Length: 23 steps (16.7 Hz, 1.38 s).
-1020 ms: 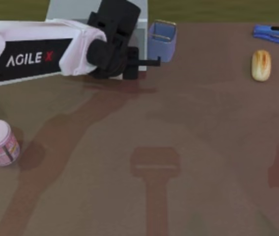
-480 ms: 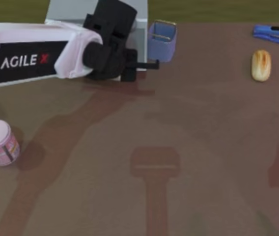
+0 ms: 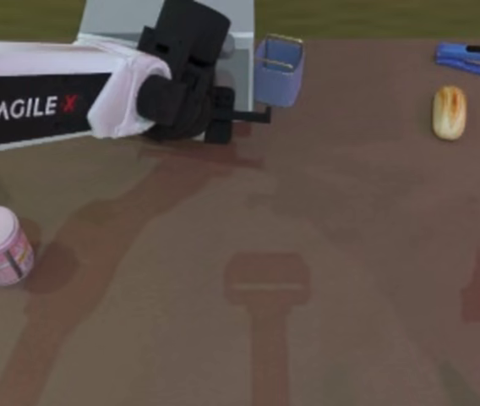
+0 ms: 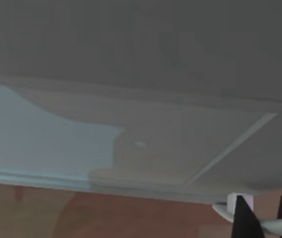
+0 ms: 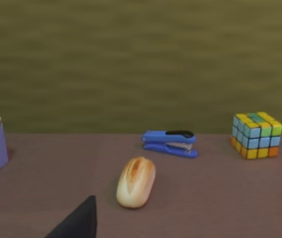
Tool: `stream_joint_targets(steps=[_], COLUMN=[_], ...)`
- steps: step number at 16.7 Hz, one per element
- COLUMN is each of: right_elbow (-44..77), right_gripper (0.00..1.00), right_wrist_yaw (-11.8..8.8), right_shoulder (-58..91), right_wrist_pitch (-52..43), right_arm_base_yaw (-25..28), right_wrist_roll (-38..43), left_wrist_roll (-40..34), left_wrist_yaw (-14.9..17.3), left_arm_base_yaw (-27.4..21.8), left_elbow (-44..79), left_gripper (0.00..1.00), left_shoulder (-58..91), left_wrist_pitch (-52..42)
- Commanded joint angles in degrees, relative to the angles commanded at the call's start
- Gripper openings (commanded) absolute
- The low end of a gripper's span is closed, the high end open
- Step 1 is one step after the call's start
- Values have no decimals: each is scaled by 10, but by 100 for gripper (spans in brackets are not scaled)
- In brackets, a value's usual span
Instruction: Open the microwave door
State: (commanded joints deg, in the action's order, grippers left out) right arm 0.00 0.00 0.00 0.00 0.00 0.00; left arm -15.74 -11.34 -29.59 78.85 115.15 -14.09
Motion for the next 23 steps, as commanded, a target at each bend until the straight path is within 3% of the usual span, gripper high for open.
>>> stream_joint_targets(steps=[23], right_elbow=[0], right_gripper=[100], right_wrist_yaw=[0], right_shoulder=[0], right_wrist_pitch=[0], right_arm_base_yaw=[0], right_wrist_roll=[0], left_wrist_roll=[8], left_wrist_yaw=[11], left_arm_base_yaw=[-1], left_elbow=[-9], left_gripper=[0], left_shoulder=[-5], left_wrist_pitch=[4])
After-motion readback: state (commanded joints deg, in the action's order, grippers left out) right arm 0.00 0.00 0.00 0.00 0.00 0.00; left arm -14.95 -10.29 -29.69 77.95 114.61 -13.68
